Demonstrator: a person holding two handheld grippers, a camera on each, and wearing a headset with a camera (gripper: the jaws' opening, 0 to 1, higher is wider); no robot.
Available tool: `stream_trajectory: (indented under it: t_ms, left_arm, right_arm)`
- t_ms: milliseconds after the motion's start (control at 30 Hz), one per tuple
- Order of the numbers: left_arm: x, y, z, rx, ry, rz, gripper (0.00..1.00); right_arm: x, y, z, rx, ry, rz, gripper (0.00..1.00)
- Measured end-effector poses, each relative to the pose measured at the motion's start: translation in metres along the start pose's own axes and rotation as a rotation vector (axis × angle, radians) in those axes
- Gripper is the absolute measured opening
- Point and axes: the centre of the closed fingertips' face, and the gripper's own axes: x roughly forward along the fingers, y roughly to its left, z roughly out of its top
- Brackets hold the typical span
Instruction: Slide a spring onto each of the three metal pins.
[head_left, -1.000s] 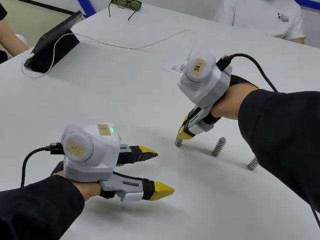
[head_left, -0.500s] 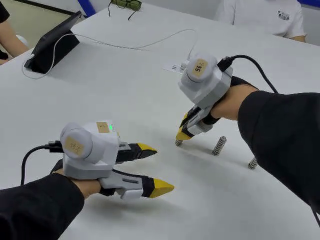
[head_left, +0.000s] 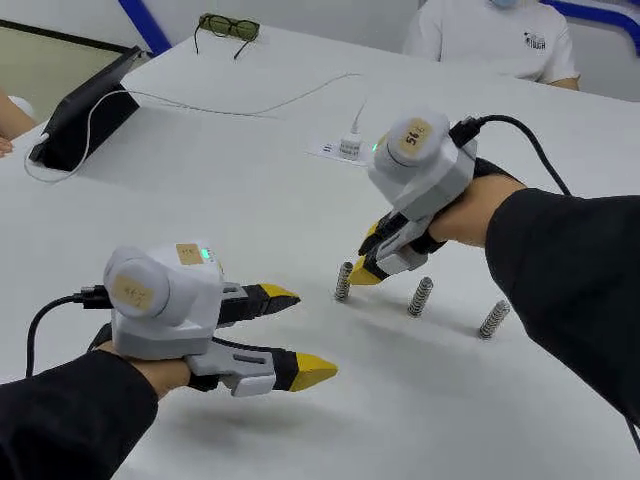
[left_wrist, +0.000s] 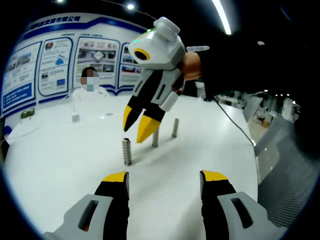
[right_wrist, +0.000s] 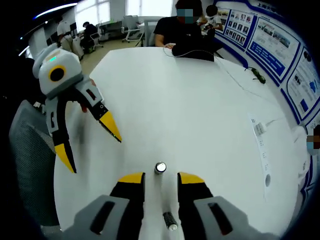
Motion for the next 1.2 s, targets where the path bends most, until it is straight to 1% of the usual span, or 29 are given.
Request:
stream_trajectory:
  t_ms: [200, 300, 567, 633, 900, 1067, 1200]
  left_arm:
    - [0.001, 0.000, 0.006, 0.004, -0.004, 0.001, 0.59]
    - [0.002, -0.002, 0.009, 0.012, -0.001, -0.002, 0.60]
    - [0.003, -0.003, 0.016, 0.022, -0.005, -0.004, 0.61]
    - [0.004, -0.004, 0.017, 0.025, -0.005, -0.007, 0.61]
    - [0.006, -0.008, 0.023, 0.034, -0.007, -0.012, 0.62]
    - [0.007, -0.010, 0.024, 0.041, -0.003, -0.015, 0.63]
    - [0.007, -0.010, 0.026, 0.042, -0.003, -0.014, 0.63]
  right_arm:
    - [-0.015, 0.001, -0.004, 0.031, -0.046, -0.023, 0.30]
    - [-0.022, 0.000, -0.005, 0.044, -0.069, -0.046, 0.32]
    - [-0.037, -0.001, -0.016, 0.083, -0.112, -0.093, 0.39]
    - [-0.041, -0.001, -0.018, 0.100, -0.130, -0.103, 0.41]
    - [-0.059, -0.006, -0.032, 0.137, -0.178, -0.164, 0.47]
    - [-0.069, -0.008, -0.044, 0.169, -0.200, -0.194, 0.50]
    - [-0.079, -0.009, -0.055, 0.195, -0.221, -0.227, 0.53]
